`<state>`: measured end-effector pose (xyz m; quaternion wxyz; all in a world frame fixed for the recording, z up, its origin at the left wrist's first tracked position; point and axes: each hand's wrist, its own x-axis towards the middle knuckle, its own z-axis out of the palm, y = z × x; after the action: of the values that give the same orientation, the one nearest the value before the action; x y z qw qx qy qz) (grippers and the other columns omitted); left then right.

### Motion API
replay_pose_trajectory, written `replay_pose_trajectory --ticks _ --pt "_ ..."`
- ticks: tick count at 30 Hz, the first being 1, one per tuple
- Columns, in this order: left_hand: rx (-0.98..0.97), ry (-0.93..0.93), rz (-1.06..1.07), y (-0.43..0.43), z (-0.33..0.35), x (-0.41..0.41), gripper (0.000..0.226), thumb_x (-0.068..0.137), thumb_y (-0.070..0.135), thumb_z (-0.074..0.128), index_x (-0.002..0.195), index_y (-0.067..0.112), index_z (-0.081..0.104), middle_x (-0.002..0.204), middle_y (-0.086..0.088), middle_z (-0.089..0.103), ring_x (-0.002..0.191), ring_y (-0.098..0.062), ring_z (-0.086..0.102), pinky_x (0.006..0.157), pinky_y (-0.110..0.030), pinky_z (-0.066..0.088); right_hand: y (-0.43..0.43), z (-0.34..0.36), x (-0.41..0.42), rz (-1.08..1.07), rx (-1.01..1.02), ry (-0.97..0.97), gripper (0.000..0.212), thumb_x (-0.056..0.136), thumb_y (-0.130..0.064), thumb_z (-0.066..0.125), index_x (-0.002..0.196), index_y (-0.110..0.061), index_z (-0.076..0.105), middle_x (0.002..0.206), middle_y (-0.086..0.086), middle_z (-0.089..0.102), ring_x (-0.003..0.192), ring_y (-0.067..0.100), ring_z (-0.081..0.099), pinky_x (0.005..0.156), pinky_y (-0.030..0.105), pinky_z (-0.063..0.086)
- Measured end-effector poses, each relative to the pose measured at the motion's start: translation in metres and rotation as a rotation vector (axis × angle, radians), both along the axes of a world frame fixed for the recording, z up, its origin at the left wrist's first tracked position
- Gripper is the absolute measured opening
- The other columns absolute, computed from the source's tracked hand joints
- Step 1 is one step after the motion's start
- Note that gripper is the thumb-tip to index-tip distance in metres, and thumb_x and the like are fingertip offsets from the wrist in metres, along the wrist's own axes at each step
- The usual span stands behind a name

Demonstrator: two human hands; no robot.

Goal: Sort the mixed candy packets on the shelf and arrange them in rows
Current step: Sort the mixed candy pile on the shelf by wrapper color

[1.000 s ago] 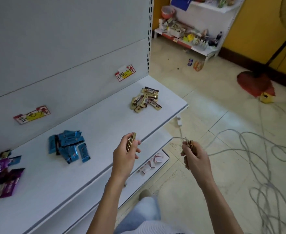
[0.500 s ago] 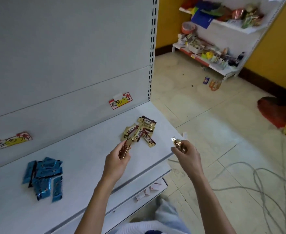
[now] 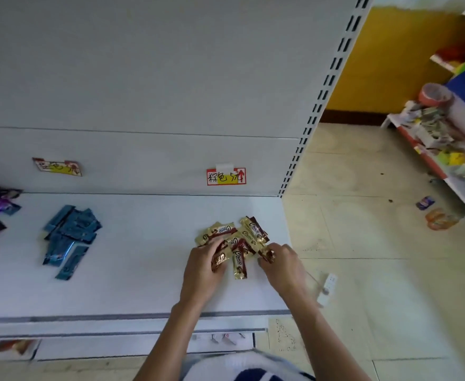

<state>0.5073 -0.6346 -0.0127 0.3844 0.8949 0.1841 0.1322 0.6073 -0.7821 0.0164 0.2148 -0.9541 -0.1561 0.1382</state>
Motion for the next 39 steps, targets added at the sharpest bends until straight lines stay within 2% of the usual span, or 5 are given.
replay_pose_trajectory --ticks 4,9,12,19,39 --pt "0.087 -0.009 0.123 -0.008 -0.003 0.001 0.056 0.075 0.024 0.074 0.126 0.019 0.052 0.125 0.0 0.055 0.109 -0.021 0.047 0.092 -0.026 0.037 0.01 -0.004 0.009 0.073 0.023 -0.024 0.044 0.081 -0.036 0.068 0.119 -0.018 0.057 0.111 0.005 0.055 0.105 0.026 0.054 0.076 0.035 0.051" --pt "0.001 -0.032 0.298 0.007 0.017 -0.029 0.044 0.079 0.023 0.072 0.12 0.017 0.057 0.118 0.003 0.059 0.106 -0.012 0.047 0.089 -0.023 0.035 0.011 0.008 0.007 0.065 -0.057 -0.143 0.047 0.084 -0.038 0.06 0.128 -0.025 0.053 0.128 -0.001 0.055 0.116 0.024 0.045 0.091 0.041 0.042" --pt "-0.115 -0.075 0.458 0.02 0.036 -0.066 0.035 0.085 0.017 0.065 0.119 0.018 0.057 0.116 0.007 0.056 0.105 -0.008 0.048 0.091 -0.023 0.037 0.023 0.024 -0.001 0.085 0.217 -0.168 0.035 0.084 -0.025 0.063 0.119 -0.02 0.063 0.12 0.003 0.061 0.109 0.026 0.052 0.085 0.037 0.045" --pt "-0.338 -0.314 0.936 0.027 0.083 -0.187 0.025 0.087 0.012 0.062 0.109 0.025 0.061 0.107 0.013 0.061 0.099 -0.001 0.056 0.077 -0.007 0.039 0.104 0.065 -0.096 0.396 0.711 0.341 0.02 0.087 -0.016 0.062 0.104 -0.023 0.067 0.103 -0.01 0.066 0.089 -0.006 0.059 0.069 0.004 0.042" --pt "-0.186 -0.543 1.748 0.034 0.109 -0.484 0.021 0.09 0.011 0.057 0.105 0.025 0.062 0.105 0.015 0.064 0.092 0.008 0.058 0.07 0.0 0.039 0.259 0.078 -0.41 1.072 0.687 0.8 0.023 0.087 -0.013 0.061 0.102 -0.029 0.066 0.1 -0.015 0.067 0.094 0.001 0.061 0.078 0.011 0.046"
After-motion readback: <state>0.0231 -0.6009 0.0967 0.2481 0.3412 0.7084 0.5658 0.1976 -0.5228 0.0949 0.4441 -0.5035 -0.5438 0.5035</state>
